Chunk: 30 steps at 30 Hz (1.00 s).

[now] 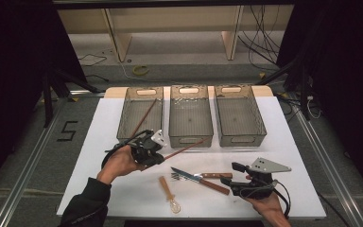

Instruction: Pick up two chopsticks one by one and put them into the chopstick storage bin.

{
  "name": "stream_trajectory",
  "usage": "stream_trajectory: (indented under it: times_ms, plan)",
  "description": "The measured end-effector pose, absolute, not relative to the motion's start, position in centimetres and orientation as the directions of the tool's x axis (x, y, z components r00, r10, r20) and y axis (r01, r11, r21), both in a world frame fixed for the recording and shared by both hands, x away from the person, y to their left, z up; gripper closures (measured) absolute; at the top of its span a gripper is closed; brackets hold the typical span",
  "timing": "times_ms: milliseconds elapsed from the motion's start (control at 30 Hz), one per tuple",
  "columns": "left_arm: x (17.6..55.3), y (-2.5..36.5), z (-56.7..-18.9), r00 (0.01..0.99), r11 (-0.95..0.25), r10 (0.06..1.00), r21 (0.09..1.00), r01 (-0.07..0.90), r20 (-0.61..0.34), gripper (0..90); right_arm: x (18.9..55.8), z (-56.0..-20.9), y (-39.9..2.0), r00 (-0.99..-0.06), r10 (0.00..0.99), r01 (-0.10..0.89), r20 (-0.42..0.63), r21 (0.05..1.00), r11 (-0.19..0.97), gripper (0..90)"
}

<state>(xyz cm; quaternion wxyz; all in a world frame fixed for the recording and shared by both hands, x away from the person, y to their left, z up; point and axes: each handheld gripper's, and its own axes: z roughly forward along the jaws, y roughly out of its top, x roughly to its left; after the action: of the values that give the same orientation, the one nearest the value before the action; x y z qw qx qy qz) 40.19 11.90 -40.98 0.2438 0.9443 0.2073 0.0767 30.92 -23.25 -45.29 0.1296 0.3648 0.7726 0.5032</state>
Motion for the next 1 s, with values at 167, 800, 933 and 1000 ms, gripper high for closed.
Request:
stream_trajectory:
  times_ms: [167,800,933,1000]
  plan:
    - [40.4,12.6,-40.5,0.888,-0.774,0.457,0.516,0.367,0.054,83.2,30.9,-45.3,-23.2,-0.701,0.694,0.433,0.166,0.872,0.228,31.2]
    - [42.2,16.7,-38.1,0.783,-0.602,0.622,0.66,0.449,0.035,83.2,31.0,-45.4,-23.2,-0.697,0.697,0.438,0.17,0.87,0.226,31.2]
    - [43.1,17.8,-37.9,0.754,-0.562,0.657,0.681,0.47,0.022,83.2,31.0,-45.4,-23.3,-0.695,0.698,0.441,0.173,0.869,0.223,31.2]
    - [43.5,18.2,-37.8,0.741,-0.545,0.671,0.686,0.482,0.012,83.2,31.0,-45.4,-23.3,-0.694,0.698,0.441,0.174,0.87,0.221,31.2]
